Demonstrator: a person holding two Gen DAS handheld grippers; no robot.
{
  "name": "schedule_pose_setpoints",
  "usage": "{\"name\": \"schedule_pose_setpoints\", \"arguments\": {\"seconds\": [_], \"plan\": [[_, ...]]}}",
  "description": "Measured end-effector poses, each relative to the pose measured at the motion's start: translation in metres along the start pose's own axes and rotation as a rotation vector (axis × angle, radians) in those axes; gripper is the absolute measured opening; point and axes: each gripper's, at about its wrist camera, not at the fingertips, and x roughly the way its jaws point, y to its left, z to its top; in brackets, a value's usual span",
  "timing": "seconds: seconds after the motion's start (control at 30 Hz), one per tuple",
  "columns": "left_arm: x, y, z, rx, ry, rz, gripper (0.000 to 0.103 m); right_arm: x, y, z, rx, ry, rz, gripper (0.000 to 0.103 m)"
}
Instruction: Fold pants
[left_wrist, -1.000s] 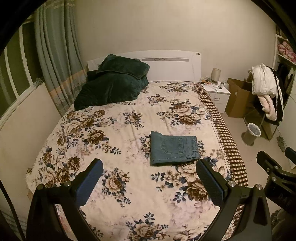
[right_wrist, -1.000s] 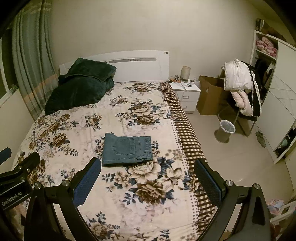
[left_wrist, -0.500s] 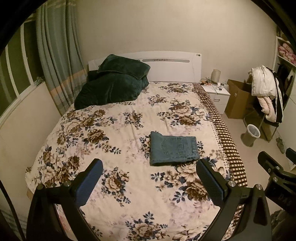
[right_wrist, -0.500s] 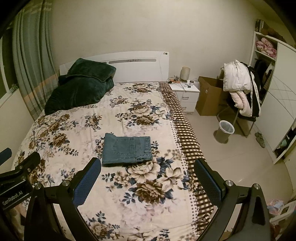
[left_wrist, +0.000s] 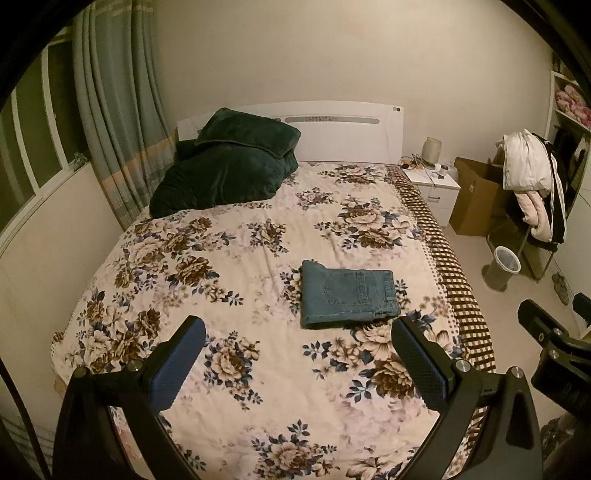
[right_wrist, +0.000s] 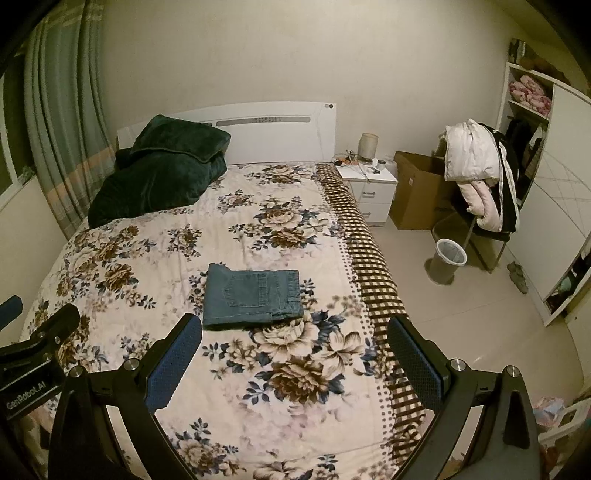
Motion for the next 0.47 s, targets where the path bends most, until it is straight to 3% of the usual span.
{"name": "schedule_pose_setpoints", "arguments": {"seconds": [0.47], "plan": [[-0.0030,0.0005,-0.0012,-0.004,-0.012,-0.003,0.103,-0.0020,0.0005,-0.0021,0.002,-0.010,0.009,0.103]]}}
